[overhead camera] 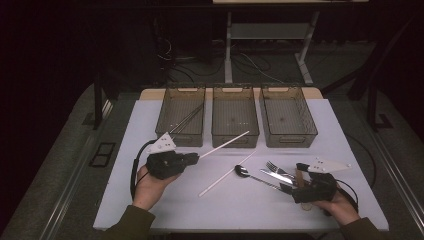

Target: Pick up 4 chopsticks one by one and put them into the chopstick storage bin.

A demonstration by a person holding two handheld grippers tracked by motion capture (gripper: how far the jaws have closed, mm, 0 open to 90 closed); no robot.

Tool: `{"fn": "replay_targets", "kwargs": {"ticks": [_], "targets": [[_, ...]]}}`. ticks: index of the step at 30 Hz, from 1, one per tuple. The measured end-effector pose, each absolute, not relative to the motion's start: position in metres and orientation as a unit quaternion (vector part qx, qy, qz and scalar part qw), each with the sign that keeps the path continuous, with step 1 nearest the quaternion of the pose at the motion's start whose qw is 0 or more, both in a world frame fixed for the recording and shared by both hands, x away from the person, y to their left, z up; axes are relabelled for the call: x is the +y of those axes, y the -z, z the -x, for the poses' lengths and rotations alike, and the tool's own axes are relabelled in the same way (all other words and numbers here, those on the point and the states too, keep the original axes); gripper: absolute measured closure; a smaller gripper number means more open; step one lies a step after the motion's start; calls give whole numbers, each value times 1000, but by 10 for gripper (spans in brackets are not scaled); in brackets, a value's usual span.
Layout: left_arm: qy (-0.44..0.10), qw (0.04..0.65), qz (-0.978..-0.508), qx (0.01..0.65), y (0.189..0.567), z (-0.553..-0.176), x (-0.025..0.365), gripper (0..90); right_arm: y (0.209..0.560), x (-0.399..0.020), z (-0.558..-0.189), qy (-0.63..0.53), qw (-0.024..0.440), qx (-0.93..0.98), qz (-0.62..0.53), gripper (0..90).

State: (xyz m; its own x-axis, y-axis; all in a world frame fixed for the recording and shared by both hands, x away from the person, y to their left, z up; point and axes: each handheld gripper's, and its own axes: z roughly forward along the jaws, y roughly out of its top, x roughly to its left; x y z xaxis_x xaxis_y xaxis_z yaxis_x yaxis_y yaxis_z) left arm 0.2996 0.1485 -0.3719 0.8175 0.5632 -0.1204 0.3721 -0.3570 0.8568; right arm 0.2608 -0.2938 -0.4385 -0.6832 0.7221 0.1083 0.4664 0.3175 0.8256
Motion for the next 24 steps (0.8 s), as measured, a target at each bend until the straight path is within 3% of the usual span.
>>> {"fn": "replay_targets", "kwargs": {"ticks": [24], "targets": [[-123,481,-811,309,346,-352,156,833,438,-296,-261,-451,144,797,-374,32]]}}
